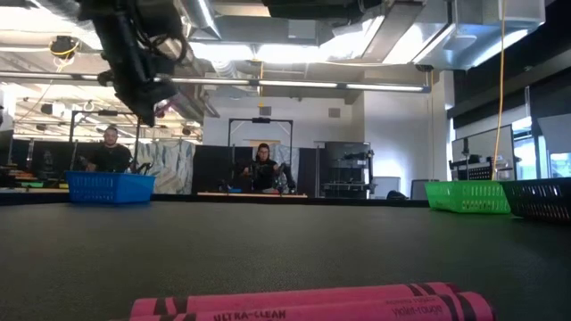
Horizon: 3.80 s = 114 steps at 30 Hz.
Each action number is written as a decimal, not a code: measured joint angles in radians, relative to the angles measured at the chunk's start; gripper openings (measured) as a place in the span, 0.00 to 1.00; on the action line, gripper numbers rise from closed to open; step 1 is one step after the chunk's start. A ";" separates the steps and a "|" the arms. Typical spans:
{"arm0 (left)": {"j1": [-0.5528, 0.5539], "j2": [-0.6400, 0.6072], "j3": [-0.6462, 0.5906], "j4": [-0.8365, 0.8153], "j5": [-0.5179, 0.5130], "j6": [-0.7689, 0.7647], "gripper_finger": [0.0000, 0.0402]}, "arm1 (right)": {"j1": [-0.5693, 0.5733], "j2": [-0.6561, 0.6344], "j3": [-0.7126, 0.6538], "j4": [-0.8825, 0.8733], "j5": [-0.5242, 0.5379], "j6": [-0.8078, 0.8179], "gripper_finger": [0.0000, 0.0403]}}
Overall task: Sort crayons
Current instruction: Put the red crayon into the blue bin
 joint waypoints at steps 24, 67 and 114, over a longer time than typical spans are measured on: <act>0.260 0.307 -0.053 -0.070 0.077 0.103 0.15 | 0.000 0.001 0.000 -0.032 -0.003 0.003 0.45; -0.635 0.037 -0.046 0.472 0.364 0.128 0.29 | 0.000 0.001 0.000 -0.037 -0.031 0.053 0.45; -1.276 0.572 -0.046 0.548 0.854 -0.750 0.42 | -0.036 0.001 0.000 -0.054 -0.022 0.054 0.45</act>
